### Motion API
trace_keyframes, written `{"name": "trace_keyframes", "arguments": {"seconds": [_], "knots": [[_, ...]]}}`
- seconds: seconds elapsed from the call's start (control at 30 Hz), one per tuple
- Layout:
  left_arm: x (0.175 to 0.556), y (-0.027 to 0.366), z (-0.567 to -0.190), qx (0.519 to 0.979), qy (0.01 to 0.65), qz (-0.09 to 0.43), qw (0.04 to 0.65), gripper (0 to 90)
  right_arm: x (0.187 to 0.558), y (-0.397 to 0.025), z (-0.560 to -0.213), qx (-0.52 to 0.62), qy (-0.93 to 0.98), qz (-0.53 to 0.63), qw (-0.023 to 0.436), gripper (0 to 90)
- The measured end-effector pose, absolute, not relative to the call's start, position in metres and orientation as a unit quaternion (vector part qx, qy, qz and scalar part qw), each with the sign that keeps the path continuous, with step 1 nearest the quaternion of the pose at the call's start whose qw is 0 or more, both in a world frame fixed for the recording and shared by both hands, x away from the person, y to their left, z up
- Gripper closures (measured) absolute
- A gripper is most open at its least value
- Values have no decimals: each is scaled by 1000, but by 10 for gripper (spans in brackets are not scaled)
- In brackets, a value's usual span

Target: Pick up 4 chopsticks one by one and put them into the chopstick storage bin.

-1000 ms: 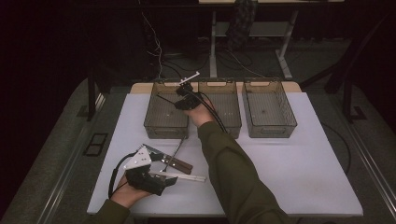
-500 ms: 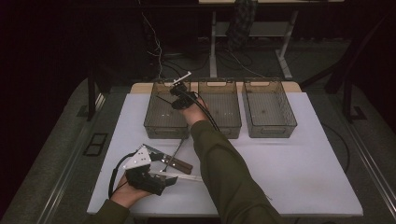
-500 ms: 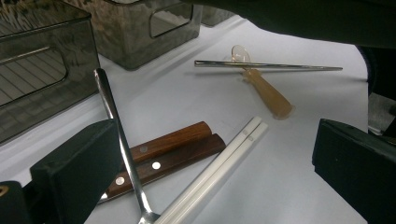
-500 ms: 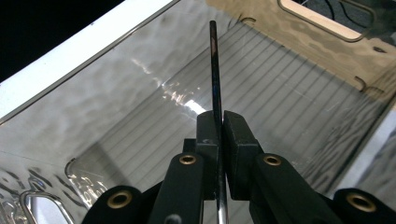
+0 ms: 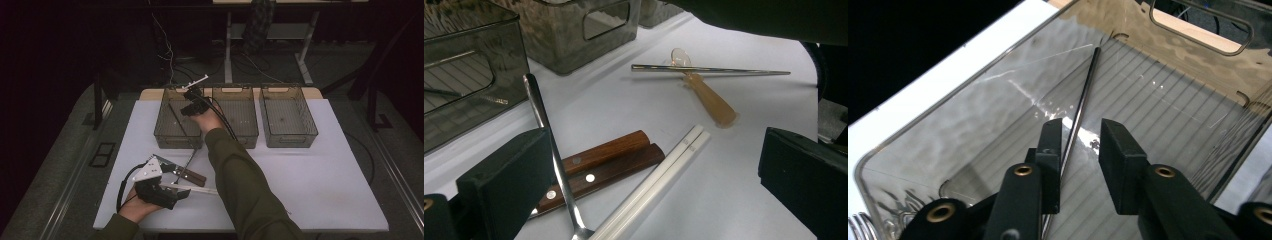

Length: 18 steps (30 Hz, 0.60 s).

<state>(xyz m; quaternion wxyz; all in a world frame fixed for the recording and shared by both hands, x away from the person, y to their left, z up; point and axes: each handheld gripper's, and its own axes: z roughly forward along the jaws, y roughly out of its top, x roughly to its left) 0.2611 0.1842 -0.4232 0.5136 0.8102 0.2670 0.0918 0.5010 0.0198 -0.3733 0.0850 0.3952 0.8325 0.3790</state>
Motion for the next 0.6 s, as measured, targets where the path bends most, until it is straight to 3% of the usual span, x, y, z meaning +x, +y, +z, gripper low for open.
{"name": "trace_keyframes", "arguments": {"seconds": [0.13, 0.27, 0.6], "knots": [[261, 184, -424, 811, 267, 92, 512, 0, 502, 13, -368, 396, 827, 392, 78, 554], [261, 184, -424, 813, 266, 92, 510, 0, 502, 7, -363, 402, 823, 398, 59, 519], [262, 183, -425, 815, 266, 92, 506, 0, 489, -12, -345, 367, 830, 414, 66, 388]]}}
